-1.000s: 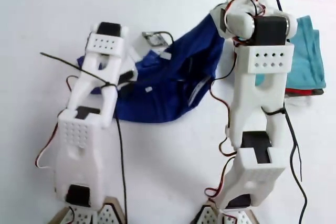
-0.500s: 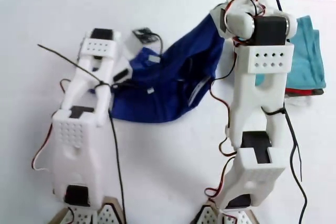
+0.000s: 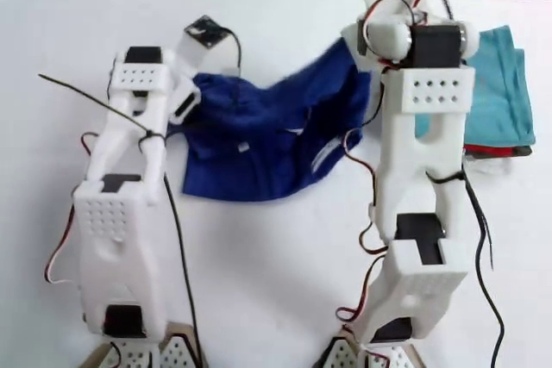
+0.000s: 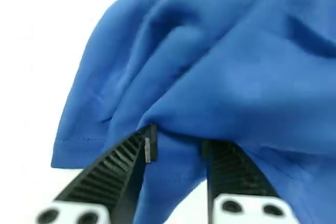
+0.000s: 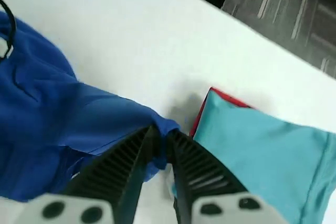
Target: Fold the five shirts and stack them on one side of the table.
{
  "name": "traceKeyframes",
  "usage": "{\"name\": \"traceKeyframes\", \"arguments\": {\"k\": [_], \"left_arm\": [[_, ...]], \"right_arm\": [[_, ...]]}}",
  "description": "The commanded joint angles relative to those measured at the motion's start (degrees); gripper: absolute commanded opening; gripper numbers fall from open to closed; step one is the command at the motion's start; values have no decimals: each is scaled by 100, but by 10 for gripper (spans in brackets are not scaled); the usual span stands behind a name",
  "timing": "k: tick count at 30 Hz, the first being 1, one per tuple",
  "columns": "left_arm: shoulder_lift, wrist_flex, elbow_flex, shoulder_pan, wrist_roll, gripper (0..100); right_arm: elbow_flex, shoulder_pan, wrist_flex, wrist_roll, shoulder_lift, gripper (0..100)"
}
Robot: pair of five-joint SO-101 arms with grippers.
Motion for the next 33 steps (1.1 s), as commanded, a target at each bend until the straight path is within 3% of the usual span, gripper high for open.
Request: {"name": "traceKeyframes", "arguments": {"k": [1,4,8,12,16,21,26,29,33], "left_arm": [[-53,-97,-22,-97,88,160],[-53,-105,-22,-105,123,158],[-53,-431,-31,-237,791,161],[229,-1002,-101,-413,1020,161],[818,-1055,-602,-536,1020,161],[1292,-448,-1938,-571,1556,161],[1538,352,-3284,-536,1846,162],[1591,1160,-3890,-536,1749,162],[1609,2224,-4303,-369,923,162]], "right_arm": [[273,-22,57,-9,-92,21],[536,-57,66,-484,-470,21],[1705,-119,-224,-844,-1525,21],[4220,-31,-1429,-826,-2712,21],[6963,145,-2888,-818,-3653,21],[9327,180,-4567,-809,-4303,20],[10084,374,-5226,-809,-4356,20],[10101,690,-5420,-826,-4356,20],[10127,892,-5780,-835,-4338,20]]}}
